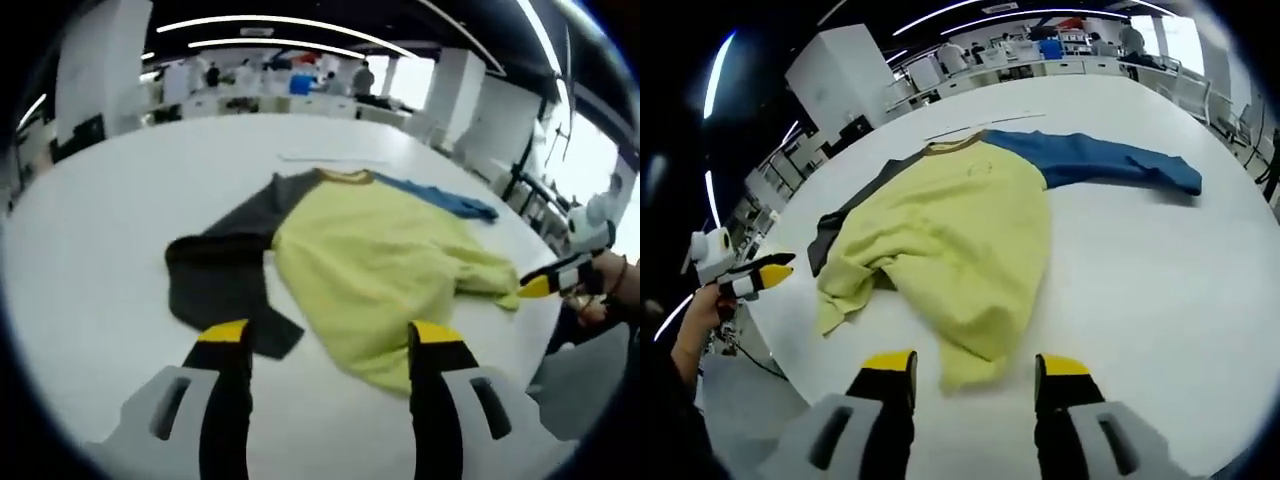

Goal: Fold the garment on the visible template until the final outline fits inside the template.

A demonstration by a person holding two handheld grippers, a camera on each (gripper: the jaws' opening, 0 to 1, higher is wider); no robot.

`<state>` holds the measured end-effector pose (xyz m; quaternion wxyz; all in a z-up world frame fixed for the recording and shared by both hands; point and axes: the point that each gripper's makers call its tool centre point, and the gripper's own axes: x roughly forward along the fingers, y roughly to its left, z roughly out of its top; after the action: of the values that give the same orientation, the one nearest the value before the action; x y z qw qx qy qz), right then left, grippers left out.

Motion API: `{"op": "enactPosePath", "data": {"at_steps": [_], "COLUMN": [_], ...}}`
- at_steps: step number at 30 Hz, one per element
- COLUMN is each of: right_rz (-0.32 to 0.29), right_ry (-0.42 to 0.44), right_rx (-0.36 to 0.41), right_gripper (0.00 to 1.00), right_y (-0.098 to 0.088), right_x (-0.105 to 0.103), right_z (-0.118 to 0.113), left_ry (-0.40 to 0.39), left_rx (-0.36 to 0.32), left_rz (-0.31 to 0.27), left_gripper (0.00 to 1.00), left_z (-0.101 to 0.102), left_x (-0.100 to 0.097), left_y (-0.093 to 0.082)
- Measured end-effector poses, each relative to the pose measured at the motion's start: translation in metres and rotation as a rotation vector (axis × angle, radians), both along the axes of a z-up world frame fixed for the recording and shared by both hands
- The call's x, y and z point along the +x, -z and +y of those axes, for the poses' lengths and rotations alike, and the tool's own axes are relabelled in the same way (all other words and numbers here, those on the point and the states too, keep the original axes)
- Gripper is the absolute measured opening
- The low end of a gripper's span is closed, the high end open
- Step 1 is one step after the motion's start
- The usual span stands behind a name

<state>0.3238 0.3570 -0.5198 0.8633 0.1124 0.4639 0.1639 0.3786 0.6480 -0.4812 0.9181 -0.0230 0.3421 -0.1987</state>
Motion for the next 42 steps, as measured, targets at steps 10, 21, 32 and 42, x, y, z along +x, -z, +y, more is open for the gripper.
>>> {"op": "enactPosePath", "data": {"at_steps": [10,21,32,42], "right_rz": [0.006,0.026,0.001,-0.031], "right_ry": [0.026,0.04,0.062,0.079], "right_rx": [0.0,-0.013,-0.022,-0.031], "right_gripper": [0.34,0.25,0.2,0.11], "right_y": [0.005,0.013,0.015,0.017], "right_x": [-0.004,-0.006,-0.006,-0.005], "right_z": [0.003,0.008,0.008,0.005], "left_ry": [0.025,-0.005,-0.043,-0.077], "left_rx": [0.083,0.113,0.08,0.098], "left_rz": [0.059,0.108,0.153,0.152], "left_gripper": [0.49,0.41,0.3,0.19], "left_z": [-0.022,-0.029,-0.048,-0.051], "left_x": [-0.022,-0.042,-0.054,-0.056], "left_y": [0.02,0.036,0.044,0.046]}}
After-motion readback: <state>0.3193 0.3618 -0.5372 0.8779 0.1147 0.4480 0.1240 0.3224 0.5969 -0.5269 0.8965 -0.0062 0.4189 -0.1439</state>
